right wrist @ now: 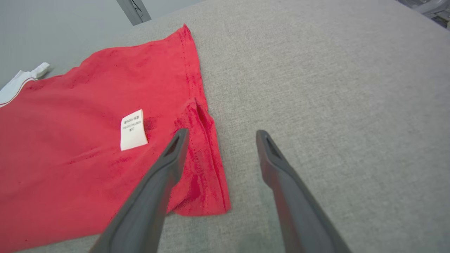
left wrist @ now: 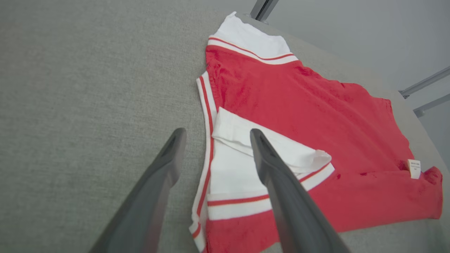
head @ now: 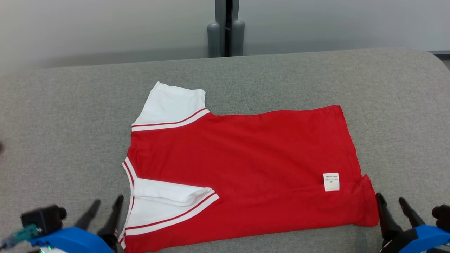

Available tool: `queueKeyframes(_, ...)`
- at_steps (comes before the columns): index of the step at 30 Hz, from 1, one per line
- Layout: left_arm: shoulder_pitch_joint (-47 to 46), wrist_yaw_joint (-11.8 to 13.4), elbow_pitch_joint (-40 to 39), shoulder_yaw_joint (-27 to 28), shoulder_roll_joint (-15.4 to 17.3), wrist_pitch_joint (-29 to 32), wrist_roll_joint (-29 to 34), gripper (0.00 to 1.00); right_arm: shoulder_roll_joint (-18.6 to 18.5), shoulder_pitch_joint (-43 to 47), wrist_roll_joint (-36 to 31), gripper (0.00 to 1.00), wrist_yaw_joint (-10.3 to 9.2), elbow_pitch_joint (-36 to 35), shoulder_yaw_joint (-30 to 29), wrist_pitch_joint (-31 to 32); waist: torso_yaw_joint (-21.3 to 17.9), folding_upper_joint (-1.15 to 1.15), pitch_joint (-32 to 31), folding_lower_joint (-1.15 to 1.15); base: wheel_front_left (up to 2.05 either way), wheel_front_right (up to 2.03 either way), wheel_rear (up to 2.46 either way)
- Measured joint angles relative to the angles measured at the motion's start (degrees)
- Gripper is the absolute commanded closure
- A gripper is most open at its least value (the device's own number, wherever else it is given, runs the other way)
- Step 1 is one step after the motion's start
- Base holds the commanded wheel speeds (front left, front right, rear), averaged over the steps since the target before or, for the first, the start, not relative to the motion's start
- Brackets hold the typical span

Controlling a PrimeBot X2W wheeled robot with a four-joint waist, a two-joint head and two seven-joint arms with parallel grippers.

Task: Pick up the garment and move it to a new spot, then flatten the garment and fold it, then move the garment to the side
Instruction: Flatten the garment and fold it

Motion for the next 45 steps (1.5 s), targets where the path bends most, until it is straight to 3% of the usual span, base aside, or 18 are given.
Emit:
queueKeyframes(5, -10.7, -0.05, -3.72, 1.9, 7.12, 2.61, 5.32, 0.0, -0.05, -4.99, -2.08, 0.0, 0.0, -3.8, -1.49, -0.41, -0.83, 0.0, 1.5, 0.0, 0.0, 0.0, 0.0)
queueKeyframes(9, -24.5, -3.27, -4.7, 1.32, 10.54, 6.59, 7.31, 0.0, -0.07, -9.92, -3.69, 0.0, 0.0, -5.94, 0.46, 0.81, -2.03, 0.0, 3.97, 0.0, 0.0, 0.0, 0.0)
queueKeyframes(18, -49.22, -8.84, 9.09, -3.66, 12.98, 18.67, 9.66, 0.0, -0.02, -21.5, -5.19, 0.0, 0.0, -6.08, 9.5, 2.57, -7.52, 0.0, 12.84, 0.02, 0.0, 0.0, 0.0)
queueKeyframes(26, -56.47, -10.77, 22.13, -6.7, 13.63, 24.91, 10.58, 0.0, -0.02, -27.62, -3.56, 0.0, 0.0, -2.61, 15.44, 0.8, -13.11, 0.0, 19.85, 0.02, 0.0, 0.0, 0.0)
queueKeyframes(38, -58.46, -11.7, 29.28, -8.21, 15.17, 27.77, 10.98, 0.0, -0.04, -30.18, -1.62, 0.0, 0.0, 1.34, 18.26, -2.24, -16.88, 0.0, 22.54, 0.01, 0.0, 0.0, 0.0)
queueKeyframes(39, -58.57, -11.87, 29.38, -8.38, 15.16, 28.11, 10.88, 0.05, -0.04, -30.39, -1.6, 0.0, 0.0, 1.56, 18.35, -2.48, -16.93, 0.0, 22.53, 0.01, 0.0, 0.0, 0.0)
queueKeyframes(40, -58.66, -11.93, 29.33, -8.61, 15.14, 28.28, 10.78, 0.47, -0.04, -30.73, -1.62, 0.0, 0.0, 1.79, 18.38, -2.49, -16.93, 0.0, 22.52, 0.01, 0.0, 0.0, 0.0)
queueKeyframes(41, -58.72, -12.11, 29.29, -8.83, 15.14, 28.42, 10.77, 0.73, -0.04, -31.1, -1.81, 0.0, 0.0, 2.01, 18.46, -2.56, -16.9, 0.0, 22.52, 0.01, 0.0, 0.0, 0.0)
queueKeyframes(42, -58.77, -12.39, 29.15, -9.14, 15.08, 28.42, 10.77, 0.93, -0.04, -31.57, -2.38, 0.0, 0.0, 2.29, 18.5, -2.56, -16.83, 0.0, 22.5, 0.0, 0.0, 0.0, 0.0)
queueKeyframes(43, -58.8, -12.49, 29.1, -9.39, 14.93, 28.4, 10.77, 1.0, -0.04, -32.11, -3.02, 0.0, 0.0, 2.59, 18.52, -2.54, -16.7, 0.0, 22.46, 0.01, 0.0, 0.0, 0.0)
queueKeyframes(45, -58.88, -12.84, 29.09, -10.01, 14.26, 27.74, 10.78, 1.0, -0.05, -33.54, -3.45, 0.0, 0.0, 3.46, 18.62, -2.02, -16.25, 0.0, 22.31, 0.0, 0.0, 0.0, 0.0)
